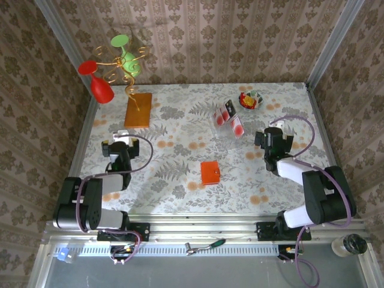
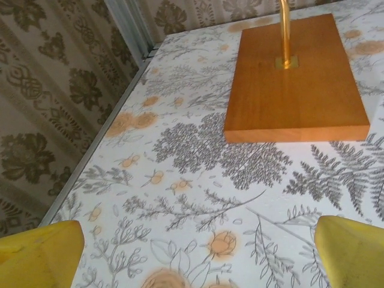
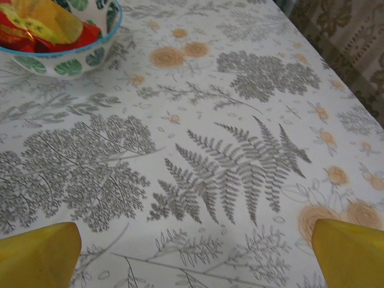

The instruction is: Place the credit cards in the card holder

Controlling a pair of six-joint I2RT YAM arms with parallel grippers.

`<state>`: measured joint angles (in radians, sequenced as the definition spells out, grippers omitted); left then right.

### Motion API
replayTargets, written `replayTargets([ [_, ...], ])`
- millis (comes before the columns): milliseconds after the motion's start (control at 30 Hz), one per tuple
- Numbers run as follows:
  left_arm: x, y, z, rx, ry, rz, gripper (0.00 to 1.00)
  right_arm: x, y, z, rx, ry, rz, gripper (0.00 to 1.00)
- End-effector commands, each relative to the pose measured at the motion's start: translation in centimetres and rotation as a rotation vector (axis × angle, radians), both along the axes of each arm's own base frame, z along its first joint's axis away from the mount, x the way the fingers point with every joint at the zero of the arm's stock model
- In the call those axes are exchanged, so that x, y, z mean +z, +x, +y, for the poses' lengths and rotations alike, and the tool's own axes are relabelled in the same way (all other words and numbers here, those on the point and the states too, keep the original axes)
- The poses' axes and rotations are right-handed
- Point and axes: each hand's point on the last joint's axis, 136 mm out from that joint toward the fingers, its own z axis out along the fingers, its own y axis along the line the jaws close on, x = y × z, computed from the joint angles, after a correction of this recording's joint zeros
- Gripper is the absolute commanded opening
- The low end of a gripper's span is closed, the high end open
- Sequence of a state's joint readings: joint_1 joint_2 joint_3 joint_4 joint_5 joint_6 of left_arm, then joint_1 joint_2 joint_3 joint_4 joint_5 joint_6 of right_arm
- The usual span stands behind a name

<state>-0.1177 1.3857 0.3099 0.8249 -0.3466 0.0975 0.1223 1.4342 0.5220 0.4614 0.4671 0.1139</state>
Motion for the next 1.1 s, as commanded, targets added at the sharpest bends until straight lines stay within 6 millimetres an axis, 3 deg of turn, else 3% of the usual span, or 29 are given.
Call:
replayTargets([
  [0,1.0,1.5,-1.1,-0.079,-0.064,-0.099,1.00,1.7,1.0,0.8,0.084,0.000,-0.151,1.00],
  [133,-0.6,2.1,-2.7,-0.163,-0.034,-0.077,1.00,1.2,0.4,1.1,0.138,0.038,-0.208,1.00],
  [267,-0.6,2.2,-2.5,-0.157,-0.043,-0.067,1.00,-0.1,0.6,1.0,0.151,0.059,-0.200,1.00],
  [467,-1.2,3.3,-1.5,-0.148,-0.120,-0.003,1.00,-0.5,1.4,1.1,0.181,0.094,-0.156,1.00],
  [800,-1.2,3.3,-1.2,-0.147,-0.128,-0.006,1.00,-0.4,1.4,1.1,0.181,0.089,-0.161,1.00],
  [867,-0.8,2.7,-0.9,-0.083,-0.085,-0.046,1.00,-0.3,1.3,1.1,0.179,0.083,-0.168,1.00],
  [967,-1.1,2.7,-2.2,-0.167,-0.082,-0.032,1.00,-0.2,1.3,1.2,0.178,0.079,-0.170,1.00],
  [1067,-1.2,3.4,-1.4,-0.180,-0.146,-0.003,1.00,-0.3,1.2,1.2,0.177,0.077,-0.168,1.00],
])
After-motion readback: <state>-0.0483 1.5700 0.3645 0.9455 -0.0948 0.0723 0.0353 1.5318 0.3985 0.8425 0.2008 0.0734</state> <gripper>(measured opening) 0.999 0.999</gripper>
